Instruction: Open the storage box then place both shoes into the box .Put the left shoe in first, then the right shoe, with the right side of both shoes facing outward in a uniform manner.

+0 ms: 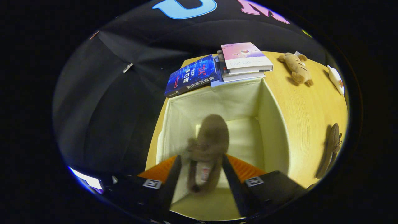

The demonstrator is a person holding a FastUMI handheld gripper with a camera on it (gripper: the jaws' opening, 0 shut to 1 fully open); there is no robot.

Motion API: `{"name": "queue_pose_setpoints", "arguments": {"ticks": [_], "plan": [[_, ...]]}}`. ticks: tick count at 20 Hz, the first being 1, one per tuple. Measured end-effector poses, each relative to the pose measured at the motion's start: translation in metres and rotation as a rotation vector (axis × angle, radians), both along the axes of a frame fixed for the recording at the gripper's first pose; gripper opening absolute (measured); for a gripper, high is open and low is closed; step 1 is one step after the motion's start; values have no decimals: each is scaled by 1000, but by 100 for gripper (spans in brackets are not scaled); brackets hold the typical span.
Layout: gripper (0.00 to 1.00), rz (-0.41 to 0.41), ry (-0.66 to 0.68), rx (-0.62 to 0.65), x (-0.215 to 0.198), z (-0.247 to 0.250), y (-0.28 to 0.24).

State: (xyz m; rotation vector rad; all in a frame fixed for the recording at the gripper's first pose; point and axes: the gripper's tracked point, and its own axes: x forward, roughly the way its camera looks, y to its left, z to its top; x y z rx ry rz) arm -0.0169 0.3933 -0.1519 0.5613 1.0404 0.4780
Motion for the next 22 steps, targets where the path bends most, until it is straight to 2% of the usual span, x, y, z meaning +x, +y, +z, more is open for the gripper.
{"name": "queue_pose_setpoints", "arguments": {"ticks": [1, 6, 10, 16, 22], "plan": [[100, 8, -11, 7, 0, -2, 4], [98, 21, -66, 49, -4, 19, -13], [98, 36, -138, 55, -7, 34, -54], [98, -31, -238, -19, -6, 33, -182], [98, -165, -192, -89, -21, -12, -302]]}}
